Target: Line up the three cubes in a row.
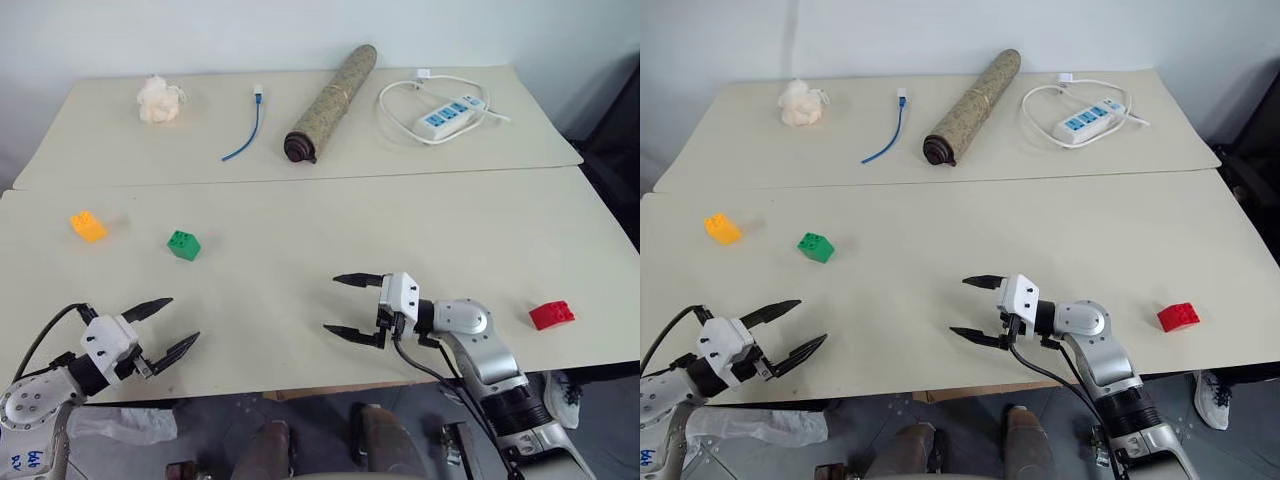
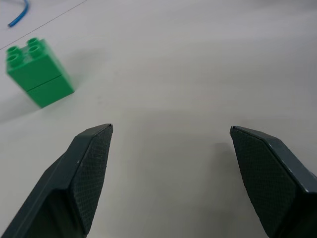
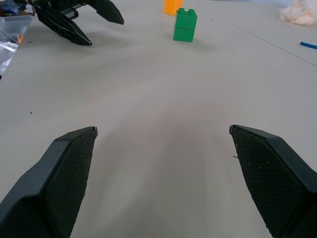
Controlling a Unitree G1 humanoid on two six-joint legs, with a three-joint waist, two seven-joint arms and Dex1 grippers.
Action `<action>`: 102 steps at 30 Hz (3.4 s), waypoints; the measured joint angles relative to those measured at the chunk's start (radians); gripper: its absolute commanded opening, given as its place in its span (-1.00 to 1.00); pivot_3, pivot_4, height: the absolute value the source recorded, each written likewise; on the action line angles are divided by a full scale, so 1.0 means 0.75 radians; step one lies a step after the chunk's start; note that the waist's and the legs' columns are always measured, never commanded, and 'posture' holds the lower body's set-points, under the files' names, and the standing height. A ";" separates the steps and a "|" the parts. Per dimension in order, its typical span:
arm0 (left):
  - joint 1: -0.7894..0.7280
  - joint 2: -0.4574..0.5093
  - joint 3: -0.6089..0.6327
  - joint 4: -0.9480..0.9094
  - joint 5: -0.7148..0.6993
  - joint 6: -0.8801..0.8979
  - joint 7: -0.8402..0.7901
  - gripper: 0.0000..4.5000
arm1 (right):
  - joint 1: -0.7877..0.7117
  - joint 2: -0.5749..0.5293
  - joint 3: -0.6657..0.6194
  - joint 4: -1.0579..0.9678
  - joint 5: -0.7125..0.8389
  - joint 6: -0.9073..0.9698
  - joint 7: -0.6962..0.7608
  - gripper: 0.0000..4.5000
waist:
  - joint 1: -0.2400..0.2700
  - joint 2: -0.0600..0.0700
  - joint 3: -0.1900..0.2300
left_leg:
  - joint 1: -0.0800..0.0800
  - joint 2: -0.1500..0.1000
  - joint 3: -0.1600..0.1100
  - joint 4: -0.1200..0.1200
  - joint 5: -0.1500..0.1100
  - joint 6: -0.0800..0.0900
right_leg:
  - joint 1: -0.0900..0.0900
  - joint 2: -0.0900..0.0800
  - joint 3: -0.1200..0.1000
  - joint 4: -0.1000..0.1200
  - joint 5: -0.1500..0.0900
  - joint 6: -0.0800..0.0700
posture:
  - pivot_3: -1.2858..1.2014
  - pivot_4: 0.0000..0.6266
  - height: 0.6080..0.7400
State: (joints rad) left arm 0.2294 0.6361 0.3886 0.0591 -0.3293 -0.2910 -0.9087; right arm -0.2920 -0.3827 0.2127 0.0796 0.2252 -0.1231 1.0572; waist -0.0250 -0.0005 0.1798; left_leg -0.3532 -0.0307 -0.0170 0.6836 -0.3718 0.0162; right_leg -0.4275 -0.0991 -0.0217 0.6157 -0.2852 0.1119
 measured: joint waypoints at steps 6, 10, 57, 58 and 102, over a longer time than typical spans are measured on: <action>0.004 0.002 0.003 -0.137 -0.134 0.191 0.016 0.79 | 0.007 -0.002 -0.012 -0.013 0.012 -0.004 -0.019 1.00 | 0.000 0.000 0.000 | 0.000 0.000 0.000 0.000 0.000 0.000 | 0.000 -0.001 0.002 0.001 0.000 0.000 | 0.03 -0.52 1.00; -0.005 0.056 -0.027 -0.366 -0.329 0.505 0.024 0.79 | 0.052 -0.055 -0.097 -0.200 0.131 0.106 -0.046 1.00 | 0.004 0.000 0.000 | -0.001 0.000 -0.002 0.000 0.000 0.000 | 0.000 -0.002 0.007 0.001 0.000 0.000 | 0.03 -0.52 1.00; -0.585 0.006 -0.614 -0.237 -0.109 0.597 -0.235 1.00 | 0.719 -0.679 -1.115 -0.157 0.378 1.014 -0.345 1.00 | 0.064 0.006 -0.004 | 0.001 -0.003 0.011 0.001 0.002 0.006 | 0.000 0.000 0.021 -0.007 0.004 0.008 | 0.03 -0.52 1.00; -0.577 0.008 -0.604 -0.246 -0.109 0.604 -0.230 1.00 | 0.713 -0.679 -1.097 -0.139 0.370 1.011 -0.343 1.00 | 0.064 0.006 -0.004 | 0.002 -0.003 0.011 0.001 0.002 0.006 | 0.000 0.000 0.021 -0.007 0.004 0.008 | 0.03 -0.52 1.00; 0.025 0.028 -0.110 -0.417 -0.130 0.592 0.041 1.00 | -0.677 -0.295 0.285 0.215 -0.199 0.567 0.380 -0.33 | 0.025 0.006 -0.004 | -0.007 -0.008 -0.001 0.002 0.002 0.006 | -0.002 -0.007 -0.004 -0.006 0.004 0.006 | 0.03 -0.52 1.00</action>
State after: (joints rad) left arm 0.2483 0.6573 0.3063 -0.2539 -0.4269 0.1530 -0.8777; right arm -0.8001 -0.6041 0.4268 0.2407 0.0756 0.3024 1.3421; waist -0.0060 0.0037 0.1769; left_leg -0.3584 -0.0370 -0.0181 0.6852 -0.3701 0.0208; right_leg -0.4293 -0.1044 -0.0250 0.6114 -0.2825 0.1165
